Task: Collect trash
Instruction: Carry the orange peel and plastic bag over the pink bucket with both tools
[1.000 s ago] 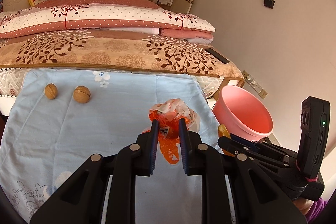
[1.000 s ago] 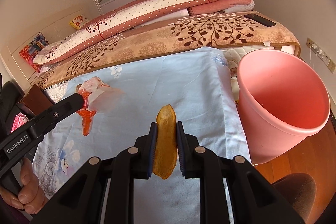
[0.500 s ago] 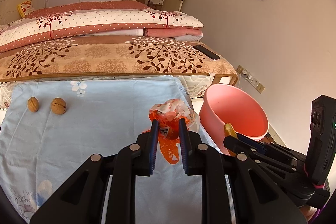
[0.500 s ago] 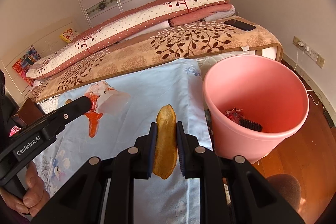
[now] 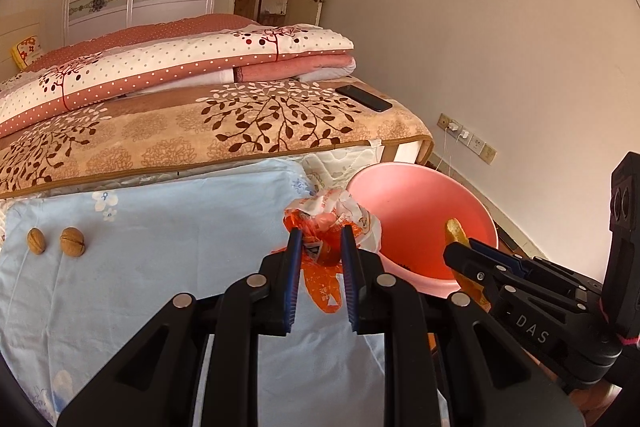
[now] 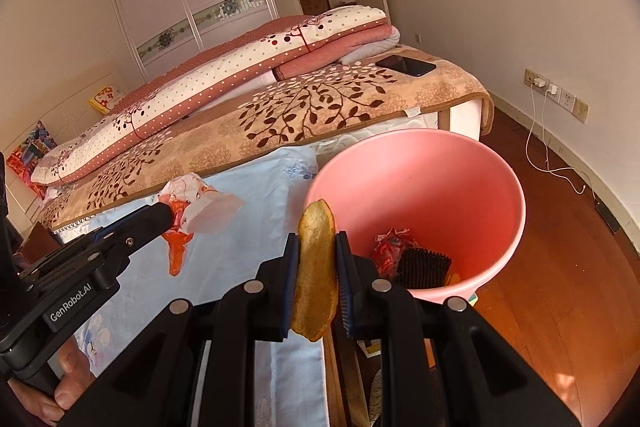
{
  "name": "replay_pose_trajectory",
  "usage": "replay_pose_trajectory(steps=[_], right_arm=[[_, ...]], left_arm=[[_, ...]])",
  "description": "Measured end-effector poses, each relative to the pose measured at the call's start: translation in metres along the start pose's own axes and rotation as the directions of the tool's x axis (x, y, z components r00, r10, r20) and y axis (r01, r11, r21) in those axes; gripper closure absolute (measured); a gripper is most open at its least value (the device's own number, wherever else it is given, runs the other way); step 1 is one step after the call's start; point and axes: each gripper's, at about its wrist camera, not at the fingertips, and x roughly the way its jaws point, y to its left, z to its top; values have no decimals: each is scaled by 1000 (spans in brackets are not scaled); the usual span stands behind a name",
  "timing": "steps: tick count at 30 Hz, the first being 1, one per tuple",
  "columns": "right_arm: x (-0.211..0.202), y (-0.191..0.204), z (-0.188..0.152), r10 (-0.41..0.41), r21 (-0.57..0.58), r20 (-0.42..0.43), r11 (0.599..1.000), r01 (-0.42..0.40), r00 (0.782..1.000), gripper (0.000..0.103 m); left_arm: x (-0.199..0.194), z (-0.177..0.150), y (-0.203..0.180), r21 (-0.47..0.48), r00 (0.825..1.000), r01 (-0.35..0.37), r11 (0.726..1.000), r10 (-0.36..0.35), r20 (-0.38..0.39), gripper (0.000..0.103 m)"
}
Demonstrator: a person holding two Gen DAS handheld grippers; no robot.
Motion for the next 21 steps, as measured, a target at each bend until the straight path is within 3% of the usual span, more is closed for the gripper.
replay_pose_trajectory(steps=[21], right_arm=[[18,-82,22,-83,84,21,993,81,996,85]], left_arm=[[59,10,-67,86,997,73,994,-71,-22,84]])
